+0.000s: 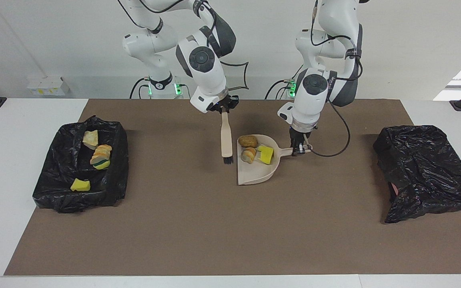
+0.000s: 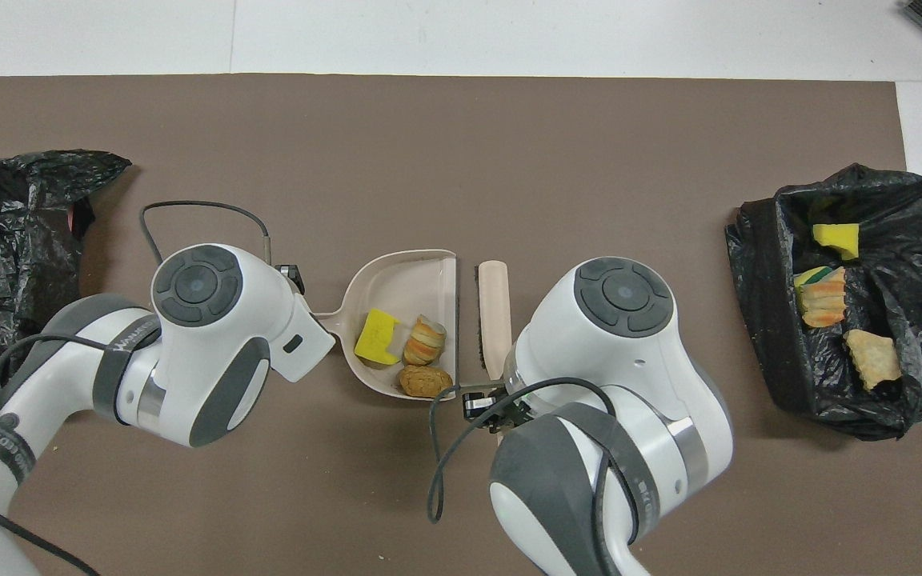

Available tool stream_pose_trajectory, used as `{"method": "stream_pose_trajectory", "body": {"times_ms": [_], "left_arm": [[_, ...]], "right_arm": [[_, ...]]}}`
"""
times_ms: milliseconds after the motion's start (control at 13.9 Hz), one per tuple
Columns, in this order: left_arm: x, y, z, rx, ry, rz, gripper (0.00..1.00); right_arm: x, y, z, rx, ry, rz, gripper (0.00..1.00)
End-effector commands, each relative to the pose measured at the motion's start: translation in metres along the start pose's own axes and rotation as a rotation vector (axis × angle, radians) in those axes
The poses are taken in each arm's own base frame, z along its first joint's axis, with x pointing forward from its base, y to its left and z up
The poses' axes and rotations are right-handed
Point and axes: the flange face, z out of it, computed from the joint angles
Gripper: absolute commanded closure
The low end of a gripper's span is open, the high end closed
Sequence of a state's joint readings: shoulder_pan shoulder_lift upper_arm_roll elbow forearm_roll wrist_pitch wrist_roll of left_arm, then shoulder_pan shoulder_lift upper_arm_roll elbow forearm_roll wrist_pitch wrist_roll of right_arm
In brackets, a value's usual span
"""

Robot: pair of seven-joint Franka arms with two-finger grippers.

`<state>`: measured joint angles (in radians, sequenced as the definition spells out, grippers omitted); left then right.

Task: Sweep and dump trash in bin
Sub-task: 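Carry the dustpan with the left gripper while the right gripper drops the brush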

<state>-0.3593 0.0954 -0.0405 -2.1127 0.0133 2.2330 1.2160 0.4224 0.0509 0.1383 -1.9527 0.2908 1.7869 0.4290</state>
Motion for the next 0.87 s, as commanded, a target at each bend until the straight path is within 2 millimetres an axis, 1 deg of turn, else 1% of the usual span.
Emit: {"method": "stream_pose_trajectory", "body": {"times_ms": [0, 72, 144, 216, 288, 361, 433, 505, 577, 649, 721, 793], "left_arm": [[-0.038, -0.03, -0.026, 0.043, 0.064, 0.005, 1.0], [-0.048, -0.042, -0.033, 0.048, 0.071, 0.023, 1.0], [-0.063, -0.052, -0.043, 0.036, 0.071, 0.019, 1.0], [-0.078, -0.062, -0.054, 0.017, 0.082, 0.005, 1.0], [-0.095, -0.072, -0.067, 0.015, 0.087, -0.007, 1.0], [-0.113, -0.079, -0.08, 0.021, 0.088, -0.016, 1.0], [-0.131, -0.083, -0.089, 0.019, 0.086, -0.031, 1.0], [-0.152, -0.085, -0.095, 0.009, 0.083, -0.055, 1.0], [-0.173, -0.087, -0.102, 0.005, 0.081, -0.069, 1.0], [-0.195, -0.087, -0.106, 0.0, 0.072, -0.079, 1.0], [-0.219, -0.088, -0.11, 0.002, 0.071, -0.083, 1.0], [-0.243, -0.09, -0.114, 0.005, 0.066, -0.082, 1.0]], "right_arm": [[-0.033, 0.005, 0.018, -0.056, 0.032, 0.027, 1.0], [-0.046, 0.002, 0.028, -0.055, 0.062, 0.014, 1.0], [-0.058, 0.002, 0.034, -0.06, 0.069, 0.006, 1.0], [-0.069, -0.004, 0.038, -0.07, 0.065, 0.006, 1.0], [-0.082, -0.016, 0.044, -0.082, 0.06, 0.028, 1.0], [-0.096, -0.034, 0.06, -0.102, 0.049, 0.039, 1.0], [-0.104, -0.039, 0.069, -0.115, 0.04, 0.04, 1.0], [-0.105, -0.04, 0.07, -0.116, 0.038, 0.044, 1.0], [-0.107, -0.042, 0.076, -0.123, 0.028, 0.041, 1.0], [-0.113, -0.049, 0.088, -0.136, 0.019, 0.026, 1.0], [-0.116, -0.056, 0.097, -0.135, 0.025, 0.05, 1.0], [-0.114, -0.057, 0.104, -0.138, 0.022, 0.085, 1.0]]}}
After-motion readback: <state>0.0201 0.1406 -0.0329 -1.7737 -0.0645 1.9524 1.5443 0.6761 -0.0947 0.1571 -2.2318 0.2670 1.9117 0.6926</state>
